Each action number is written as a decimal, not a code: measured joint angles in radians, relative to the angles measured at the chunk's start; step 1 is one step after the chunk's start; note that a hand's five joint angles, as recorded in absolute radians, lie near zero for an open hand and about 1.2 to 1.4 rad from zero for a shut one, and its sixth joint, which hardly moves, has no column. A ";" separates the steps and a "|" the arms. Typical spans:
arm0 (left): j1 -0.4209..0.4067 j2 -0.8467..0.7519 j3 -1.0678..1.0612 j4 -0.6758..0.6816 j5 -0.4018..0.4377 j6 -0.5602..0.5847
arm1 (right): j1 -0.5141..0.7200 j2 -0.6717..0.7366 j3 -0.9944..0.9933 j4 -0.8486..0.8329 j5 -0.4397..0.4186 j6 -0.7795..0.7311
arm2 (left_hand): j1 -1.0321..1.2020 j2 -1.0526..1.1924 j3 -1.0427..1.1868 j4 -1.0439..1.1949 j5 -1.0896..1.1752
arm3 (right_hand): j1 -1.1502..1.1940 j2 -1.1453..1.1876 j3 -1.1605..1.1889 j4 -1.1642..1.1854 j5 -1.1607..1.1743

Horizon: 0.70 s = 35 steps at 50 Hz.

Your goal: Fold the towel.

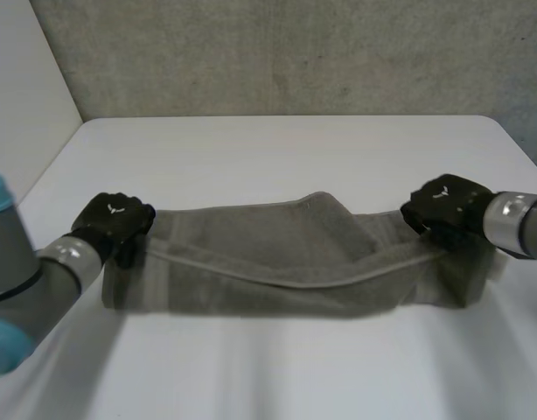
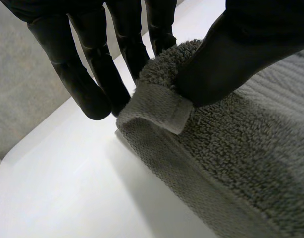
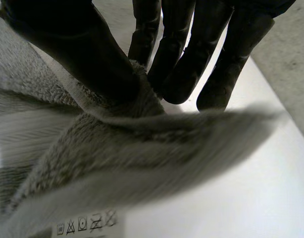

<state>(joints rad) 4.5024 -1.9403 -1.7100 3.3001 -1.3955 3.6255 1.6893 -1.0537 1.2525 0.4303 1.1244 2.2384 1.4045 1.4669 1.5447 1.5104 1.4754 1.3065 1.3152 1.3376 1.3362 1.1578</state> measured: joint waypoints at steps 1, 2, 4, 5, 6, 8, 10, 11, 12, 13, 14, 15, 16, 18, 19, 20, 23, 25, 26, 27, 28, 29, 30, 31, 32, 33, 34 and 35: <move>-0.004 -0.044 0.045 -0.001 -0.016 0.000 | 0.012 0.035 -0.036 -0.026 0.009 0.012 | 0.000 0.000 0.000 0.000 0.000 | 0.000 0.000 0.000 0.000 0.000; -0.006 -0.070 0.072 -0.002 -0.026 0.000 | 0.018 0.054 -0.055 -0.043 0.013 0.019 | 0.000 0.000 0.000 0.000 0.000 | 0.000 0.000 0.000 0.000 0.000; -0.010 -0.119 0.126 -0.003 -0.044 0.000 | 0.028 0.093 -0.092 -0.083 0.022 0.034 | 0.000 0.000 0.001 0.000 0.000 | 0.000 0.000 0.000 0.000 0.000; -0.014 -0.159 0.174 -0.005 -0.059 0.000 | 0.035 0.124 -0.122 -0.123 0.030 0.047 | 0.000 0.000 0.001 0.000 0.000 | 0.000 0.000 0.000 0.000 0.000; -0.016 -0.172 0.191 -0.004 -0.064 0.000 | 0.038 0.138 -0.134 -0.142 0.034 0.053 | 0.000 0.000 0.001 0.000 0.000 | 0.000 0.000 0.000 0.000 0.000; -0.022 -0.212 0.245 -0.005 -0.079 0.000 | 0.047 0.171 -0.162 -0.193 0.044 0.069 | 0.000 0.000 0.001 0.000 0.000 | 0.000 0.000 0.000 0.000 0.000; -0.030 -0.247 0.300 -0.005 -0.093 0.000 | 0.055 0.199 -0.184 -0.241 0.055 0.083 | 0.000 0.000 0.002 0.000 0.000 | 0.000 0.000 0.000 0.000 0.000; -0.035 -0.269 0.336 -0.005 -0.102 0.000 | 0.062 0.217 -0.197 -0.276 0.063 0.090 | 0.000 0.000 0.002 0.000 0.000 | 0.000 0.000 0.000 0.000 0.000; -0.038 -0.280 0.353 -0.005 -0.107 0.000 | 0.064 0.225 -0.203 -0.292 0.067 0.094 | 0.000 0.000 0.002 0.000 0.000 | 0.000 0.000 0.000 0.000 0.000; -0.041 -0.291 0.372 -0.005 -0.112 0.001 | 0.067 0.231 -0.207 -0.306 0.070 0.096 | 0.000 0.000 0.002 0.000 0.000 | 0.000 0.000 0.000 0.000 0.000; -0.047 -0.311 0.405 -0.005 -0.122 0.001 | 0.073 0.246 -0.215 -0.342 0.077 0.100 | 0.000 0.000 0.002 0.000 0.000 | 0.000 0.000 0.000 0.000 0.000; -0.052 -0.328 0.433 -0.005 -0.130 0.001 | 0.077 0.256 -0.220 -0.368 0.082 0.102 | 0.000 0.000 0.002 0.000 0.000 | 0.000 0.000 0.000 0.000 0.000; -0.054 -0.334 0.444 -0.005 -0.133 0.001 | 0.079 0.260 -0.222 -0.380 0.084 0.103 | 0.000 0.000 0.002 0.000 0.000 | 0.000 0.000 0.000 0.000 0.000; -0.062 -0.357 0.479 -0.005 -0.142 0.001 | 0.087 0.276 -0.228 -0.422 0.091 0.104 | 0.000 0.000 -0.008 -0.001 0.000 | -0.104 -0.108 -0.116 -0.120 -0.122; -0.067 -0.369 0.495 -0.004 -0.147 0.001 | 0.091 0.285 -0.229 -0.441 0.095 0.104 | -0.002 -0.002 -0.023 -0.005 0.000 | -0.301 -0.312 -0.313 -0.316 -0.324; -0.069 -0.374 0.502 -0.004 -0.148 0.001 | 0.092 0.289 -0.230 -0.450 0.096 0.104 | -0.040 -0.047 -0.073 -0.052 -0.047 | -0.404 -0.414 -0.411 -0.416 -0.425; -0.077 -0.395 0.525 -0.001 -0.155 0.001 | 0.099 0.313 -0.241 -0.484 0.111 0.104 | -0.574 -0.570 -0.604 -0.607 -0.575 | -0.765 -0.775 -0.778 -0.780 -0.804; -0.079 -0.401 0.532 0.001 -0.160 0.001 | 0.102 0.326 -0.252 -0.493 0.128 0.103 | -0.828 -0.844 -0.898 -0.897 -0.843 | -0.871 -0.877 -0.893 -0.897 -0.927; -0.080 -0.402 0.534 0.002 -0.164 0.001 | 0.103 0.330 -0.257 -0.495 0.136 0.103 | -0.937 -0.938 -0.996 -0.996 -0.963 | -0.914 -0.920 -0.939 -0.944 -0.966; -0.081 -0.404 0.537 0.003 -0.173 0.000 | 0.104 0.337 -0.265 -0.497 0.152 0.103 | -1.076 -1.110 -1.178 -1.163 -1.135 | -1.001 -1.008 -1.033 -1.039 -1.070; -0.081 -0.404 0.538 0.004 -0.178 0.000 | 0.104 0.340 -0.270 -0.498 0.162 0.103 | -1.110 -1.155 -1.238 -1.213 -1.193 | -1.032 -1.037 -1.062 -1.066 -1.097; -0.081 -0.403 0.538 0.005 -0.190 0.000 | 0.105 0.342 -0.276 -0.498 0.179 0.104 | -1.129 -1.195 -1.281 -1.241 -1.232 | -1.062 -1.061 -1.084 -1.080 -1.101; -0.081 -0.401 0.538 0.005 -0.197 -0.001 | 0.105 0.343 -0.278 -0.497 0.187 0.104 | -1.130 -1.203 -1.289 -1.243 -1.244 | -1.067 -1.063 -1.088 -1.082 -1.102; -0.081 -0.400 0.538 0.005 -0.202 -0.001 | 0.106 0.343 -0.280 -0.497 0.198 0.106 | -1.130 -1.205 -1.291 -1.243 -1.247 | -1.071 -1.063 -1.090 -1.082 -1.101; -0.081 -0.395 0.536 0.005 -0.212 -0.001 | 0.106 0.339 -0.279 -0.496 0.210 0.110 | -1.130 -1.206 -1.292 -1.243 -1.250 | -1.071 -1.063 -1.090 -1.082 -1.101; -0.081 -0.389 0.533 0.004 -0.220 -0.002 | 0.107 0.330 -0.276 -0.494 0.222 0.118 | -1.130 -1.206 -1.292 -1.243 -1.250 | -1.071 -1.063 -1.090 -1.082 -1.101; -0.081 -0.383 0.530 0.003 -0.224 -0.002 | 0.107 0.324 -0.273 -0.493 0.226 0.123 | -1.130 -1.206 -1.292 -1.243 -1.250 | -1.071 -1.063 -1.090 -1.082 -1.101; -0.080 -0.372 0.525 0.003 -0.230 -0.002 | 0.107 0.308 -0.264 -0.492 0.233 0.136 | -1.130 -1.206 -1.292 -1.243 -1.250 | -1.071 -1.063 -1.090 -1.082 -1.101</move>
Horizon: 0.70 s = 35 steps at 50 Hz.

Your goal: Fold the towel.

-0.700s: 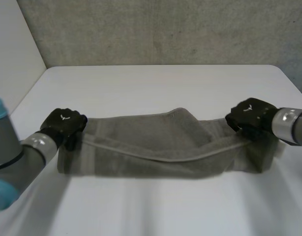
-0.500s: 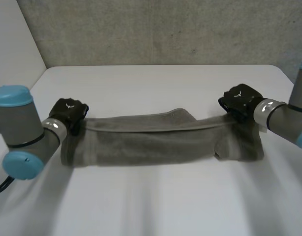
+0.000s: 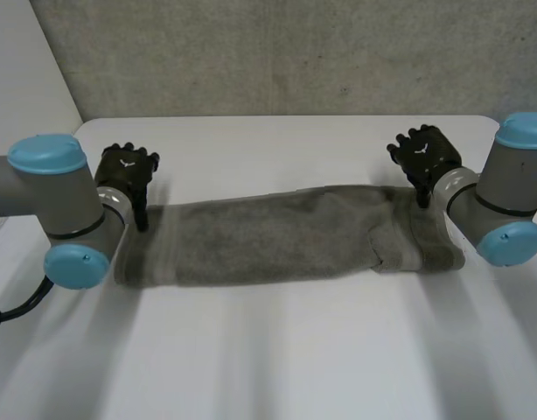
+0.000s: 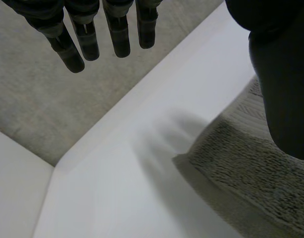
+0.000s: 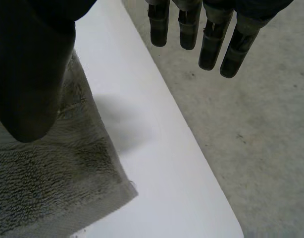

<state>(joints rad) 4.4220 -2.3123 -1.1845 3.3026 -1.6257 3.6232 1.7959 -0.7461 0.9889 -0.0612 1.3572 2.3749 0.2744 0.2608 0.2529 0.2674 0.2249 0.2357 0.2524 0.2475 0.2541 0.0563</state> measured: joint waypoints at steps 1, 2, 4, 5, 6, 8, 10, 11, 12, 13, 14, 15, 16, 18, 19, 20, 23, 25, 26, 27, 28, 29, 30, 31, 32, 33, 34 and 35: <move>0.000 0.007 -0.004 -0.001 -0.002 0.000 | 0.000 -0.010 0.006 0.001 0.002 0.008 | 0.000 0.000 0.000 0.000 0.000 | 0.000 0.000 0.000 0.000 0.000; 0.001 0.028 -0.018 -0.002 -0.006 -0.001 | -0.002 -0.039 0.025 0.003 0.005 0.029 | 0.000 0.000 0.000 0.000 0.000 | 0.000 0.000 0.000 0.000 0.000; 0.002 0.074 -0.053 -0.004 -0.009 -0.001 | -0.005 -0.114 0.077 0.006 0.004 0.077 | 0.000 0.000 0.000 0.000 -0.002 | 0.000 0.000 0.000 0.000 0.000; 0.003 0.086 -0.063 -0.004 -0.009 -0.001 | -0.005 -0.133 0.092 0.007 0.003 0.088 | 0.000 0.000 0.000 0.000 -0.003 | -0.001 0.000 0.000 0.000 0.000; 0.003 0.110 -0.085 -0.004 -0.008 -0.001 | -0.007 -0.171 0.121 0.008 0.000 0.109 | 0.000 0.000 0.000 0.000 -0.003 | -0.002 0.000 0.000 0.000 0.000; 0.004 0.149 -0.123 -0.004 -0.006 -0.001 | -0.008 -0.228 0.171 0.010 -0.006 0.136 | 0.000 0.000 0.000 0.000 -0.003 | -0.005 0.000 0.000 0.000 0.000; 0.003 0.203 -0.188 -0.002 -0.003 0.000 | -0.010 -0.304 0.246 0.017 -0.018 0.160 | 0.000 0.000 0.000 0.000 -0.003 | -0.005 0.000 -0.001 0.000 0.000; 0.003 0.218 -0.210 -0.002 -0.002 0.001 | -0.011 -0.324 0.269 0.019 -0.022 0.165 | 0.000 0.000 0.000 0.000 -0.003 | -0.005 0.000 -0.002 0.000 0.000; 0.001 0.242 -0.248 0.000 -0.001 0.001 | -0.013 -0.356 0.307 0.026 -0.028 0.171 | 0.000 0.000 0.000 0.000 -0.002 | -0.005 0.000 -0.002 0.000 0.000; 0.000 0.258 -0.274 0.001 0.000 0.002 | -0.015 -0.375 0.332 0.031 -0.032 0.174 | 0.000 0.000 0.000 0.000 -0.001 | -0.005 0.000 -0.002 0.000 0.000; -0.003 0.284 -0.322 0.002 0.002 0.002 | -0.021 -0.402 0.374 0.043 -0.038 0.177 | 0.000 0.000 0.000 0.000 0.005 | 0.008 0.003 0.003 0.003 0.010; -0.005 0.296 -0.345 0.004 0.004 0.003 | -0.026 -0.415 0.398 0.049 -0.042 0.178 | 0.000 0.000 0.000 0.000 0.008 | 0.014 0.003 0.003 0.003 0.015; -0.011 0.323 -0.398 0.007 0.006 0.003 | -0.038 -0.438 0.444 0.064 -0.049 0.179 | 0.000 0.000 0.001 0.000 0.014 | 0.043 0.017 0.021 0.018 0.050; -0.017 0.345 -0.448 0.011 0.008 0.004 | -0.052 -0.451 0.484 0.079 -0.055 0.179 | 0.000 0.002 0.003 0.001 0.022 | 0.076 0.047 0.052 0.047 0.084; -0.021 0.357 -0.480 0.017 0.009 0.005 | -0.062 -0.457 0.512 0.087 -0.060 0.178 | 0.003 0.012 0.011 0.004 0.043 | 0.113 0.084 0.091 0.087 0.126; -0.023 0.362 -0.495 0.021 0.009 0.005 | -0.067 -0.459 0.524 0.090 -0.062 0.178 | 0.004 0.019 0.018 0.004 0.052 | 0.139 0.110 0.119 0.109 0.147; -0.031 0.376 -0.568 0.054 0.011 0.007 | -0.100 -0.456 0.592 0.097 -0.079 0.176 | 0.012 0.045 0.049 0.004 0.087 | 0.201 0.183 0.197 0.192 0.226; -0.033 0.375 -0.595 0.076 0.011 0.008 | -0.118 -0.450 0.618 0.092 -0.091 0.176 | 0.015 0.047 0.052 0.004 0.090 | 0.203 0.184 0.201 0.195 0.230; -0.033 0.373 -0.604 0.086 0.011 0.009 | -0.124 -0.446 0.627 0.087 -0.096 0.176 | 0.017 0.047 0.052 0.004 0.091 | 0.205 0.184 0.201 0.195 0.231; -0.034 0.370 -0.616 0.104 0.010 0.010 | -0.137 -0.438 0.642 0.076 -0.106 0.177 | 0.018 0.047 0.052 0.004 0.091 | 0.205 0.184 0.201 0.195 0.232; -0.035 0.365 -0.626 0.120 0.010 0.010 | -0.149 -0.429 0.653 0.061 -0.116 0.177 | 0.018 0.047 0.052 0.004 0.091 | 0.206 0.184 0.201 0.195 0.232; -0.035 0.362 -0.629 0.128 0.010 0.011 | -0.154 -0.424 0.658 0.053 -0.121 0.177 | 0.019 0.047 0.052 0.004 0.091 | 0.209 0.187 0.204 0.198 0.234; -0.035 0.352 -0.635 0.154 0.009 0.013 | -0.166 -0.408 0.668 0.030 -0.133 0.178 | 0.019 0.047 0.053 0.004 0.092 | 0.219 0.200 0.214 0.209 0.243; -0.035 0.347 -0.637 0.161 0.009 0.014 | -0.171 -0.402 0.671 0.021 -0.137 0.178 | 0.019 0.047 0.054 0.004 0.093 | 0.220 0.203 0.216 0.211 0.245; -0.035 0.336 -0.639 0.180 0.008 0.015 | -0.178 -0.390 0.675 0.003 -0.144 0.178 | 0.019 0.047 0.055 0.004 0.094 | 0.237 0.222 0.229 0.226 0.260; -0.034 0.326 -0.639 0.195 0.007 0.016 | -0.184 -0.379 0.677 -0.011 -0.149 0.179 | 0.019 0.047 0.056 0.004 0.095 | 0.271 0.256 0.264 0.260 0.289; -0.034 0.317 -0.639 0.208 0.006 0.017 | -0.190 -0.364 0.677 -0.026 -0.153 0.179 | 0.019 0.047 0.056 0.004 0.095 | 0.320 0.304 0.310 0.306 0.337; -0.034 0.312 -0.638 0.214 0.006 0.017 | -0.192 -0.356 0.676 -0.033 -0.155 0.179 | 0.019 0.047 0.057 0.004 0.095 | 0.347 0.331 0.335 0.325 0.356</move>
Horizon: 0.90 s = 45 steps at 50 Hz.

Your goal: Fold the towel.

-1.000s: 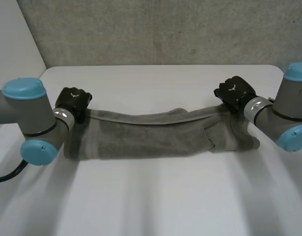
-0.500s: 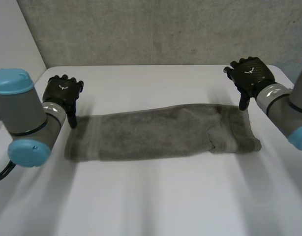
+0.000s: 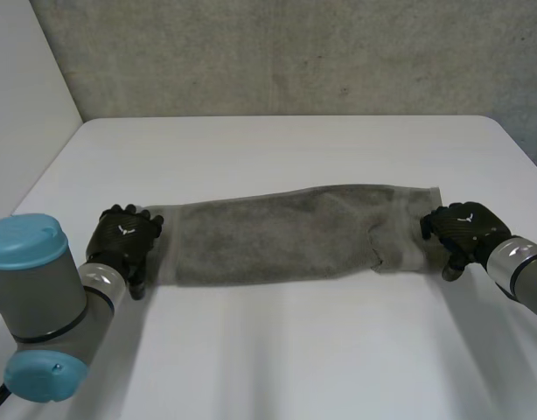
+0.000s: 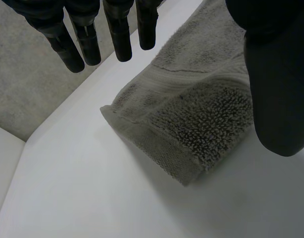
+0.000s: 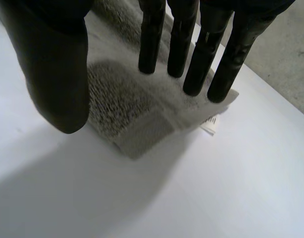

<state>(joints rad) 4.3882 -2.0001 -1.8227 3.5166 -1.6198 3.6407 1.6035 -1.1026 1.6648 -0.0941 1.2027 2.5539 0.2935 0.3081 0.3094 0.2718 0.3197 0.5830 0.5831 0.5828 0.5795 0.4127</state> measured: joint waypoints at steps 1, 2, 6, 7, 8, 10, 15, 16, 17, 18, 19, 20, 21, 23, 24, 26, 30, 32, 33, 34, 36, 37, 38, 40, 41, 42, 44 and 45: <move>0.000 -0.008 0.001 0.008 0.000 0.001 | -0.004 0.015 -0.003 -0.010 -0.002 0.000 | 0.000 0.000 0.001 0.000 0.000 | 0.044 0.045 0.043 0.047 0.045; 0.001 -0.013 0.002 0.014 0.000 0.001 | -0.008 0.028 -0.007 -0.016 -0.003 0.000 | 0.000 0.000 0.002 0.000 0.000 | 0.080 0.079 0.079 0.083 0.080; 0.002 -0.025 0.004 0.022 0.000 0.001 | -0.016 0.063 -0.022 -0.028 -0.004 0.000 | 0.000 0.000 0.002 0.000 0.000 | 0.289 0.293 0.287 0.291 0.285; 0.002 -0.027 0.004 0.023 0.000 0.001 | -0.021 0.075 -0.029 -0.030 -0.003 -0.001 | 0.000 0.000 0.002 0.000 0.000 | 0.449 0.451 0.441 0.449 0.427; 0.002 -0.028 0.003 0.023 0.000 0.001 | -0.024 0.081 -0.034 -0.030 -0.003 -0.001 | 0.000 0.000 0.002 0.000 0.000 | 0.607 0.601 0.590 0.598 0.594; 0.002 -0.029 0.003 0.022 -0.001 0.001 | -0.033 0.086 -0.042 -0.030 -0.002 -0.001 | 0.000 0.000 0.002 0.000 0.000 | 0.718 0.706 0.712 0.720 0.717; 0.002 -0.029 0.001 0.021 -0.001 0.001 | -0.079 0.081 -0.060 -0.028 -0.002 -0.010 | 0.000 0.000 0.002 0.000 0.000 | 0.732 0.710 0.748 0.756 0.741; 0.002 -0.029 0.001 0.021 -0.001 0.001 | -0.086 0.080 -0.062 -0.028 -0.002 -0.011 | 0.000 0.000 0.002 0.000 0.000 | 0.732 0.710 0.748 0.756 0.741; 0.002 -0.029 0.001 0.021 -0.002 0.000 | -0.096 0.077 -0.065 -0.027 -0.002 -0.013 | 0.000 0.000 0.002 0.000 0.000 | 0.732 0.710 0.748 0.756 0.741; 0.002 -0.029 0.000 0.020 -0.002 0.000 | -0.120 0.072 -0.073 -0.025 -0.003 -0.019 | 0.000 0.000 0.002 0.000 0.000 | 0.732 0.710 0.749 0.756 0.741; 0.001 -0.028 -0.001 0.020 -0.002 0.000 | -0.128 0.070 -0.076 -0.024 -0.004 -0.021 | 0.000 0.000 0.002 0.000 0.000 | 0.732 0.710 0.749 0.756 0.740; 0.001 -0.027 -0.002 0.020 -0.003 0.000 | -0.148 0.066 -0.083 -0.022 -0.007 -0.028 | 0.000 0.000 0.002 0.000 0.000 | 0.732 0.710 0.750 0.756 0.741; 0.000 -0.025 -0.004 0.020 -0.003 0.000 | -0.171 0.062 -0.091 -0.019 -0.011 -0.039 | 0.000 0.000 0.002 0.000 0.000 | 0.733 0.710 0.750 0.756 0.741; -0.001 -0.021 -0.008 0.020 -0.004 -0.001 | -0.202 0.058 -0.101 -0.014 -0.019 -0.060 | 0.000 0.000 0.002 0.000 -0.001 | 0.734 0.710 0.751 0.756 0.741; -0.004 -0.017 -0.012 0.019 -0.004 -0.001 | -0.230 0.055 -0.112 -0.008 -0.026 -0.084 | 0.000 0.000 0.002 0.000 -0.002 | 0.735 0.710 0.752 0.756 0.741; -0.011 -0.007 -0.017 0.019 -0.004 -0.001 | -0.262 0.053 -0.128 0.003 -0.037 -0.121 | -0.001 -0.004 -0.001 0.000 -0.007 | 0.736 0.710 0.753 0.756 0.743; -0.037 0.038 -0.026 0.018 -0.008 -0.004 | -0.317 0.049 -0.193 0.051 -0.057 -0.229 | -0.005 -0.019 -0.023 -0.003 -0.050 | 0.737 0.710 0.755 0.756 0.743; -0.049 0.067 -0.029 0.015 -0.009 -0.007 | -0.325 0.046 -0.232 0.083 -0.062 -0.268 | -0.007 -0.026 -0.036 -0.003 -0.067 | 0.737 0.710 0.755 0.756 0.743; -0.052 0.077 -0.029 0.014 -0.009 -0.008 | -0.326 0.045 -0.248 0.096 -0.064 -0.280 | -0.008 -0.028 -0.038 -0.003 -0.070 | 0.737 0.710 0.755 0.756 0.743; -0.058 0.101 -0.029 0.012 -0.009 -0.009 | -0.323 0.041 -0.279 0.120 -0.066 -0.297 | -0.010 -0.032 -0.042 -0.004 -0.076 | 0.737 0.710 0.755 0.756 0.743; -0.064 0.134 -0.027 0.010 -0.009 -0.010 | -0.308 0.031 -0.327 0.154 -0.070 -0.313 | -0.011 -0.035 -0.046 -0.003 -0.081 | 0.737 0.710 0.755 0.756 0.743; -0.066 0.150 -0.026 0.010 -0.009 -0.011 | -0.297 0.026 -0.343 0.166 -0.071 -0.316 | -0.012 -0.036 -0.047 -0.003 -0.084 | 0.738 0.710 0.755 0.756 0.743; -0.069 0.170 -0.022 0.009 -0.009 -0.011 | -0.270 0.014 -0.374 0.183 -0.075 -0.320 | -0.014 -0.038 -0.047 -0.003 -0.085 | 0.739 0.710 0.755 0.756 0.743; -0.070 0.197 -0.017 0.008 -0.008 -0.012 | -0.226 -0.002 -0.407 0.199 -0.076 -0.321 | -0.014 -0.038 -0.047 -0.003 -0.085 | 0.739 0.710 0.755 0.756 0.743; -0.070 0.214 -0.011 0.009 -0.007 -0.012 | -0.177 -0.016 -0.429 0.206 -0.078 -0.322 | -0.014 -0.038 -0.047 -0.003 -0.086 | 0.740 0.711 0.759 0.756 0.743; -0.069 0.221 -0.008 0.009 -0.007 -0.013 | -0.155 -0.021 -0.437 0.206 -0.078 -0.322 | -0.014 -0.038 -0.047 -0.003 -0.086 | 0.740 0.712 0.760 0.756 0.743; -0.067 0.238 0.004 0.009 -0.007 -0.013 | -0.071 -0.035 -0.461 0.206 -0.078 -0.323 | -0.014 -0.038 -0.047 -0.003 -0.086 | 0.740 0.712 0.762 0.756 0.743; -0.065 0.246 0.012 0.009 -0.007 -0.013 | -0.006 -0.040 -0.476 0.200 -0.078 -0.323 | -0.014 -0.038 -0.047 -0.003 -0.086 | 0.740 0.712 0.762 0.756 0.743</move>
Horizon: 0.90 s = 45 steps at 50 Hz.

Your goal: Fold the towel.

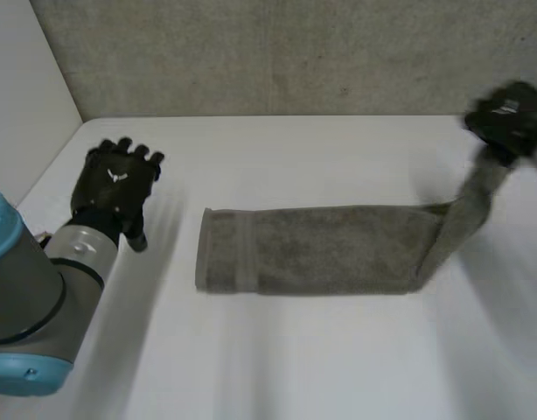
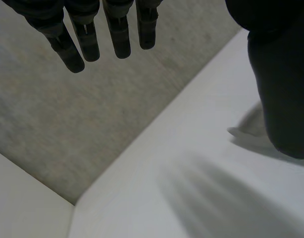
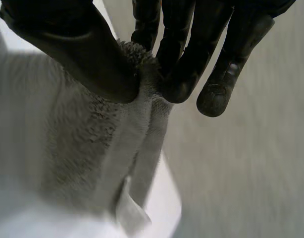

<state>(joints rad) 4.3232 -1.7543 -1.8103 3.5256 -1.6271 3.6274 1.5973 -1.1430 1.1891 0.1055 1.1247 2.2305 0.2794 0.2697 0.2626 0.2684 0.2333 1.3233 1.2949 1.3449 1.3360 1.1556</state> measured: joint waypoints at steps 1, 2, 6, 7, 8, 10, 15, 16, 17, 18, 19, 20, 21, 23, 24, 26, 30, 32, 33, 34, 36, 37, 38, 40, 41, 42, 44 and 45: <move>0.001 0.003 0.005 0.000 0.000 0.000 | 0.041 -0.002 -0.008 -0.006 0.000 0.000 | 0.000 0.000 0.000 0.000 0.000 | 0.000 0.001 0.001 0.000 0.000; 0.003 0.007 0.014 0.000 -0.001 0.000 | 0.106 0.000 -0.019 -0.019 0.001 0.000 | 0.000 0.000 0.000 0.000 0.000 | 0.000 0.003 0.001 0.000 0.000; 0.007 0.008 0.038 -0.001 -0.002 0.000 | 0.335 0.044 -0.048 -0.083 0.008 -0.001 | 0.000 0.000 0.000 0.000 0.000 | 0.000 0.005 0.003 0.000 0.000; 0.007 0.006 0.042 -0.002 -0.002 0.000 | 0.367 0.054 -0.051 -0.093 0.009 -0.001 | 0.000 0.000 0.000 0.000 0.000 | 0.000 0.005 0.003 0.000 0.000; 0.007 0.003 0.048 -0.004 -0.003 -0.001 | 0.439 0.084 -0.059 -0.116 0.012 -0.001 | 0.000 0.000 0.000 0.000 -0.001 | 0.000 0.005 0.003 0.000 0.000; 0.007 -0.004 0.055 -0.007 -0.005 -0.001 | 0.535 0.134 -0.069 -0.145 0.014 -0.003 | -0.001 0.000 0.000 0.000 -0.001 | 0.000 0.005 0.003 0.000 0.000; 0.000 -0.027 0.061 -0.012 -0.015 -0.005 | 0.705 0.265 -0.091 -0.182 0.021 -0.024 | -0.002 0.000 0.000 0.000 -0.002 | -0.157 -0.114 -0.151 -0.149 -0.145; -0.001 -0.035 0.062 -0.013 -0.018 -0.008 | 0.734 0.298 -0.095 -0.186 0.026 -0.033 | -0.002 0.000 0.000 0.000 -0.002 | -0.354 -0.332 -0.360 -0.360 -0.364; -0.002 -0.038 0.062 -0.014 -0.019 -0.009 | 0.745 0.312 -0.096 -0.187 0.029 -0.037 | -0.002 0.000 0.000 0.000 -0.002 | -0.456 -0.434 -0.460 -0.439 -0.448; -0.004 -0.047 0.062 -0.014 -0.022 -0.014 | 0.768 0.346 -0.100 -0.188 0.042 -0.048 | -0.002 0.000 0.000 0.000 -0.002 | -0.681 -0.661 -0.679 -0.680 -0.704; -0.004 -0.051 0.062 -0.014 -0.023 -0.016 | 0.774 0.356 -0.101 -0.188 0.048 -0.052 | -0.002 0.000 0.000 0.000 -0.002 | -0.797 -0.778 -0.793 -0.795 -0.829; -0.006 -0.059 0.061 -0.015 -0.024 -0.021 | 0.783 0.377 -0.102 -0.188 0.067 -0.058 | -0.002 0.000 0.000 0.000 -0.002 | -0.946 -0.930 -0.948 -0.949 -0.986; -0.007 -0.064 0.061 -0.015 -0.025 -0.024 | 0.787 0.386 -0.103 -0.187 0.078 -0.061 | -0.003 0.000 0.000 0.000 -0.002 | -1.027 -1.009 -1.035 -1.033 -1.068; -0.011 -0.075 0.062 -0.015 -0.026 -0.029 | 0.790 0.398 -0.103 -0.186 0.106 -0.062 | -0.003 0.000 0.000 0.000 -0.002 | -1.080 -1.047 -1.096 -1.083 -1.100; -0.014 -0.081 0.064 -0.014 -0.026 -0.032 | 0.789 0.398 -0.101 -0.184 0.121 -0.058 | -0.003 0.000 0.000 0.000 -0.002 | -1.086 -1.047 -1.100 -1.083 -1.100; -0.020 -0.090 0.068 -0.014 -0.025 -0.036 | 0.782 0.381 -0.092 -0.182 0.146 -0.041 | -0.003 0.000 0.000 0.000 -0.002 | -1.087 -1.047 -1.100 -1.082 -1.100; -0.040 -0.111 0.084 -0.013 -0.023 -0.041 | 0.744 0.295 -0.039 -0.177 0.174 0.045 | -0.003 0.000 0.000 0.000 -0.002 | -1.088 -1.047 -1.100 -1.082 -1.101; -0.053 -0.122 0.095 -0.013 -0.022 -0.043 | 0.713 0.241 0.006 -0.177 0.178 0.106 | -0.003 0.000 0.000 0.000 -0.002 | -1.092 -1.047 -1.100 -1.082 -1.100; -0.064 -0.131 0.104 -0.013 -0.021 -0.046 | 0.693 0.208 0.037 -0.178 0.179 0.144 | -0.003 0.000 0.000 0.000 -0.002 | -1.092 -1.047 -1.100 -1.082 -1.100; -0.069 -0.135 0.108 -0.013 -0.020 -0.047 | 0.681 0.189 0.056 -0.179 0.179 0.165 | -0.003 0.000 0.000 0.000 -0.002 | -1.092 -1.047 -1.100 -1.082 -1.101; -0.089 -0.152 0.124 -0.013 -0.018 -0.053 | 0.641 0.138 0.115 -0.180 0.179 0.225 | -0.003 0.000 0.000 0.000 -0.002 | -1.092 -1.047 -1.100 -1.082 -1.100; -0.103 -0.165 0.134 -0.013 -0.017 -0.058 | 0.614 0.111 0.152 -0.182 0.178 0.257 | -0.003 0.000 0.000 0.000 -0.002 | -1.092 -1.047 -1.100 -1.082 -1.101; -0.110 -0.172 0.140 -0.014 -0.016 -0.060 | 0.598 0.096 0.175 -0.183 0.178 0.273 | -0.003 0.000 0.000 0.000 -0.002 | -1.092 -1.047 -1.100 -1.082 -1.100; -0.131 -0.194 0.156 -0.015 -0.016 -0.067 | 0.551 0.060 0.235 -0.186 0.175 0.311 | -0.003 0.000 0.000 0.000 -0.002 | -1.093 -1.047 -1.100 -1.082 -1.100; -0.145 -0.211 0.167 -0.016 -0.015 -0.071 | 0.520 0.042 0.274 -0.191 0.173 0.327 | -0.003 0.000 0.000 0.000 -0.002 | -1.093 -1.047 -1.100 -1.082 -1.101; -0.151 -0.219 0.172 -0.016 -0.015 -0.073 | 0.506 0.036 0.291 -0.195 0.172 0.333 | -0.003 0.000 0.000 0.000 -0.002 | -1.093 -1.047 -1.100 -1.082 -1.100; -0.176 -0.254 0.190 -0.017 -0.015 -0.079 | 0.450 0.017 0.359 -0.214 0.160 0.348 | -0.004 0.000 0.000 0.000 -0.002 | -1.095 -1.047 -1.100 -1.082 -1.100; -0.181 -0.263 0.194 -0.017 -0.015 -0.080 | 0.437 0.015 0.375 -0.220 0.157 0.350 | -0.003 0.000 0.000 0.000 -0.002 | -1.095 -1.047 -1.100 -1.082 -1.100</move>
<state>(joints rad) 4.1418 -2.0177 -1.6158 3.5090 -1.6424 3.5478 2.0339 -1.1278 1.5645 -0.1149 1.2812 2.5809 0.2760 0.2697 0.2625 0.2683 0.2316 0.2283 0.2477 0.2450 0.2535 0.0553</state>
